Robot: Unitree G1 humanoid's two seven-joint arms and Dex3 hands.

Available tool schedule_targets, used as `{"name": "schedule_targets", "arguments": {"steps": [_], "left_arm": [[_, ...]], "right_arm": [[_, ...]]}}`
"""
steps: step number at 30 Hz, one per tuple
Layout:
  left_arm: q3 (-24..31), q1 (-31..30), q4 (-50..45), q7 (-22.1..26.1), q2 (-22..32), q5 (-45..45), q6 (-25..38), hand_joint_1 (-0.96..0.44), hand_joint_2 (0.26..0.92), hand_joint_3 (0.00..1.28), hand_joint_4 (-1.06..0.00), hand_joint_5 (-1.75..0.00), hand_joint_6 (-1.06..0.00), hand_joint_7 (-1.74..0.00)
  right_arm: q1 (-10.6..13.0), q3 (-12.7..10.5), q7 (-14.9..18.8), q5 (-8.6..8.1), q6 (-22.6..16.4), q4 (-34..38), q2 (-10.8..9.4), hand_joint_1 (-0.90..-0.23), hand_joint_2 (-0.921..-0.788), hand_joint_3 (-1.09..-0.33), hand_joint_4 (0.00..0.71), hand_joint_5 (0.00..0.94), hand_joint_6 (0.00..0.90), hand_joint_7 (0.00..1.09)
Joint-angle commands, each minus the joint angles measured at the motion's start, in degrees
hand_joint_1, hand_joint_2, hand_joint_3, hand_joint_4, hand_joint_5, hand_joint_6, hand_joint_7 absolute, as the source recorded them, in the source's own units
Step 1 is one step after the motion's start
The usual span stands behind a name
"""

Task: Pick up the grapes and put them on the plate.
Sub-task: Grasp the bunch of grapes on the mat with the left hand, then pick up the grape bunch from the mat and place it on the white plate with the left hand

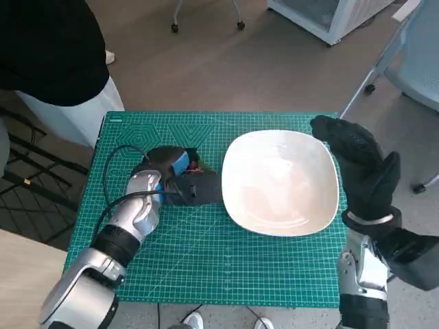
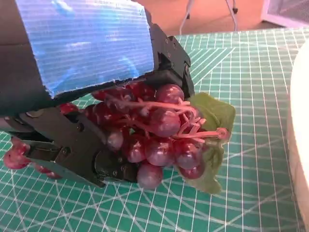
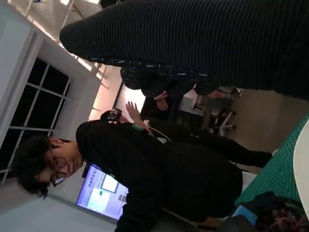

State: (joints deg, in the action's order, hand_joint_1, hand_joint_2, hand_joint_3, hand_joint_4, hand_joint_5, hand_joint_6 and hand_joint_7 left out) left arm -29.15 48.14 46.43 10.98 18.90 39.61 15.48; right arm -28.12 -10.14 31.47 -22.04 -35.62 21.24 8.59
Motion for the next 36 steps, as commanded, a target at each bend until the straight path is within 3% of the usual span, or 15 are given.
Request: {"name": "schedule_targets", "arguments": {"steps": [1, 17, 24, 36], "left_arm": [[0.6, -1.0, -0.8, 1.2, 1.1, -0.5, -0.1, 0.00, 0.920, 0.18, -0.51, -1.52, -0.60, -1.02], [0.7, -0.8, -0.8, 1.9, 1.4, -0.5, -0.3, 0.00, 0.921, 0.18, -0.51, -1.53, -0.59, -1.03], [0.9, -0.4, -0.5, 2.2, 1.5, -0.6, -0.1, 0.00, 0.921, 0.20, -0.50, -1.37, -0.52, -1.27], [2.5, -1.2, -7.1, 3.1, 3.3, -0.5, 1.7, 0.00, 0.921, 0.23, -0.46, -1.39, -0.47, -1.36]], "right_arm": [[0.6, 0.1, -0.1, 0.33, 0.2, 0.9, -0.3, -0.532, -0.921, -0.621, 0.239, 0.002, 0.000, 0.50], [0.5, 0.1, 0.2, -0.05, 0.2, 1.0, -0.4, -0.538, -0.921, -0.619, 0.242, 0.003, 0.000, 0.50], [0.3, 0.1, 0.3, -0.19, 0.2, 1.2, -0.4, -0.536, -0.921, -0.619, 0.242, 0.003, 0.000, 0.50], [-0.2, 0.0, 0.8, -0.42, -0.4, 2.4, -0.6, -0.529, -0.921, -0.619, 0.243, 0.003, 0.000, 0.50]]}}
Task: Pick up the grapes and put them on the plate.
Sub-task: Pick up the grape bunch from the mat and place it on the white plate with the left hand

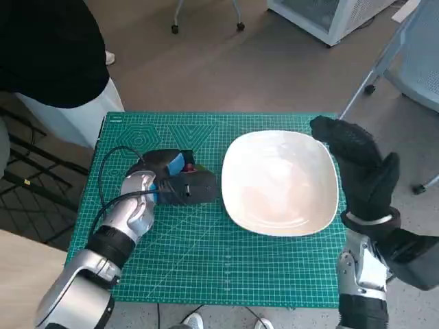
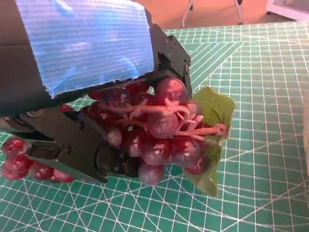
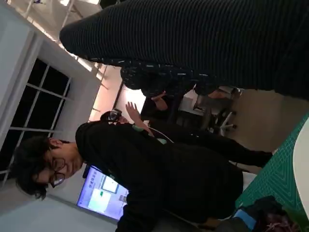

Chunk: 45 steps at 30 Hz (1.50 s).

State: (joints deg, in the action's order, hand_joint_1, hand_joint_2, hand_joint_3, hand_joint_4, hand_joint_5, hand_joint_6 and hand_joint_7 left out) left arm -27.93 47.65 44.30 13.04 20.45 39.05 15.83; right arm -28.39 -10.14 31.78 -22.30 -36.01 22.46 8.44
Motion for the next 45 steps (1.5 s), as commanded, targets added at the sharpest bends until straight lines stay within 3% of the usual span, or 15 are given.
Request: {"name": "schedule_targets", "arguments": {"steps": [1, 14, 22, 29, 45], "left_arm": [[1.4, -1.1, -6.8, 1.4, 2.1, 0.2, 2.0, 0.00, 0.921, 0.24, -0.46, -1.39, -0.47, -1.36], [7.0, -10.1, -37.0, 3.5, 6.9, 1.4, 6.4, 0.00, 0.921, 0.26, -0.43, -1.42, -0.44, -1.38], [10.2, -14.8, -50.1, 2.4, 8.1, 2.2, 4.8, 0.00, 0.921, 0.23, -0.46, -1.39, -0.47, -1.35], [12.1, -16.4, -54.1, 2.3, 8.1, 2.0, 2.7, 0.00, 0.921, 0.20, -0.50, -1.35, -0.50, -1.32], [12.4, -15.5, -52.5, 3.3, 7.0, 1.8, 1.3, 0.00, 0.921, 0.16, -0.55, -1.28, -0.55, -1.27]], "right_arm": [[0.0, 0.0, 0.5, -0.17, 0.0, 1.2, -0.4, -0.529, -0.921, -0.619, 0.243, 0.003, 0.000, 0.50], [-0.8, -0.3, 0.9, -0.46, -0.4, 2.1, -0.4, -0.531, -0.921, -0.619, 0.243, 0.002, -0.001, 0.50], [-1.2, -0.3, 0.8, -0.40, -0.5, 2.6, -0.4, -0.532, -0.921, -0.621, 0.242, 0.001, -0.001, 0.50], [-1.5, -0.3, 0.8, -0.28, -0.8, 3.0, -0.6, -0.533, -0.921, -0.621, 0.245, 0.003, -0.001, 0.50], [-1.7, -0.5, 0.8, -0.33, -0.8, 3.1, -0.5, -0.533, -0.921, -0.616, 0.251, 0.005, 0.001, 0.50]]}}
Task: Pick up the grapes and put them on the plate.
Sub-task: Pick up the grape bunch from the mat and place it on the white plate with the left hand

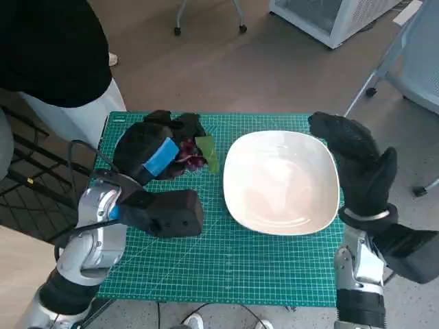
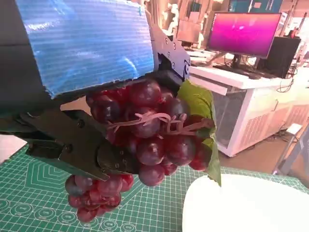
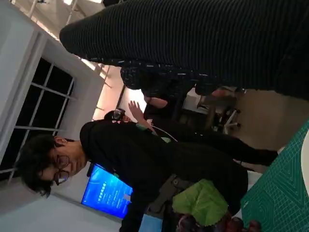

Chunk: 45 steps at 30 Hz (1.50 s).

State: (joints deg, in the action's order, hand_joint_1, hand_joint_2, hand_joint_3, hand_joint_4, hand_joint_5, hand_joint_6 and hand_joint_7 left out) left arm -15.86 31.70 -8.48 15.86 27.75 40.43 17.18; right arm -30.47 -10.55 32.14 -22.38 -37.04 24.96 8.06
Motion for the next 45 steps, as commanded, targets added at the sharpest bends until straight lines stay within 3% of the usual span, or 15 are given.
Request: {"name": "schedule_targets", "arguments": {"steps": [1, 11, 20, 33, 45], "left_arm": [[0.3, 0.5, 0.3, 0.6, -0.4, 0.4, -0.1, 0.00, 0.921, 0.16, -0.55, -1.28, -0.55, -1.27], [-1.7, 2.9, -0.2, 1.7, -2.9, 1.5, -0.2, 0.00, 0.921, 0.16, -0.57, -1.32, -0.55, -1.21], [-6.7, 9.2, 3.4, 2.3, -7.6, 3.7, -1.8, 0.00, 0.921, 0.19, -0.51, -1.35, -0.52, -1.30], [-13.3, 22.6, 24.1, 2.9, -16.4, 3.2, -7.7, 0.00, 0.921, 0.16, -0.59, -1.35, -0.52, -1.18], [-15.4, 30.5, 41.3, 2.9, -24.2, 1.9, -9.0, 0.00, 0.921, 0.18, -0.55, -1.35, -0.50, -1.26]], "right_arm": [[0.4, -0.2, 0.4, -0.28, 0.2, 0.6, -0.1, -0.534, -0.921, -0.616, 0.251, 0.005, 0.001, 0.50], [0.5, -0.6, 0.5, -0.62, 0.5, 0.2, 0.1, -0.520, -0.921, -0.617, 0.251, 0.004, 0.000, 0.50], [0.2, -1.0, 0.6, -0.83, 0.5, 0.3, 0.4, -0.510, -0.921, -0.617, 0.252, 0.004, 0.002, 0.50], [1.2, -2.2, 1.3, -2.60, 0.9, -1.0, 1.1, -0.518, -0.921, -0.596, 0.260, 0.006, 0.016, 0.48], [2.5, -3.7, 2.1, -4.18, 0.4, -1.5, 1.1, -0.528, -0.921, -0.557, 0.266, 0.005, 0.041, 0.45]]}}
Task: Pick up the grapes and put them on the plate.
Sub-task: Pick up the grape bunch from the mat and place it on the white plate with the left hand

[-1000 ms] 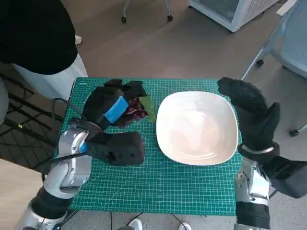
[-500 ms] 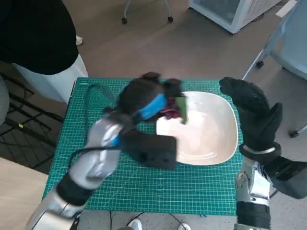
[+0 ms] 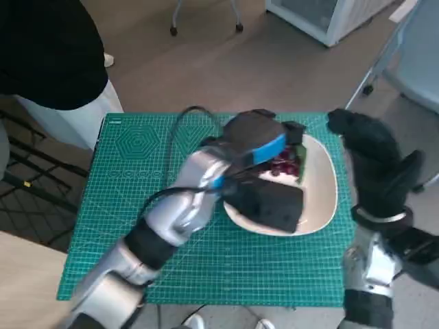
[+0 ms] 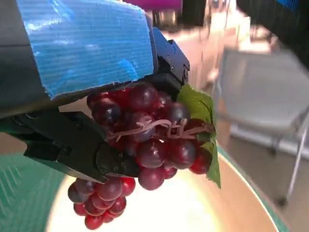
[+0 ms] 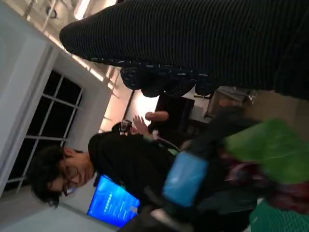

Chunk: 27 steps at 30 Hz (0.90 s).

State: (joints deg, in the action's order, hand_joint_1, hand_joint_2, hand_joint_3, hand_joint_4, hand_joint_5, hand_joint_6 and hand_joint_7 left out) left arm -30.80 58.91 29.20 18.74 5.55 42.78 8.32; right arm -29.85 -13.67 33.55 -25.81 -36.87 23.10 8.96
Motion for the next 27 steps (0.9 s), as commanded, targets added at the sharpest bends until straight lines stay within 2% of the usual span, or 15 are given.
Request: {"name": "schedule_targets", "arguments": {"steps": [1, 7, 18, 27], "left_arm": [[-0.5, 3.5, 4.3, 0.0, -2.3, -0.6, -0.2, 0.00, 0.921, 0.19, -0.54, -1.34, -0.50, -1.27], [-0.8, 4.6, 8.1, -0.3, -3.9, -1.2, -1.3, 0.00, 0.921, 0.20, -0.52, -1.31, -0.50, -1.33], [-1.0, 5.3, 11.2, -0.3, -4.6, -1.0, -1.6, 0.00, 0.921, 0.25, -0.43, -1.37, -0.46, -1.39], [-0.7, 4.5, 10.7, -0.2, -4.8, -1.5, -1.2, 0.00, 0.921, 0.26, -0.44, -1.47, -0.44, -1.32]], "right_arm": [[2.0, -0.7, 0.7, -0.83, 0.2, 0.4, 0.1, -0.527, -0.921, -0.552, 0.266, 0.005, 0.044, 0.44], [2.4, -1.0, 0.4, -1.05, -0.2, 0.0, -0.2, -0.527, -0.921, -0.534, 0.267, 0.003, 0.072, 0.39], [3.3, -0.7, -1.1, 0.07, -0.8, -1.2, -1.2, -0.533, -0.921, -0.522, 0.267, 0.002, 0.092, 0.37], [3.2, -0.3, -1.5, 0.35, -0.7, -1.0, -1.4, -0.525, -0.921, -0.526, 0.265, 0.000, 0.095, 0.36]]}}
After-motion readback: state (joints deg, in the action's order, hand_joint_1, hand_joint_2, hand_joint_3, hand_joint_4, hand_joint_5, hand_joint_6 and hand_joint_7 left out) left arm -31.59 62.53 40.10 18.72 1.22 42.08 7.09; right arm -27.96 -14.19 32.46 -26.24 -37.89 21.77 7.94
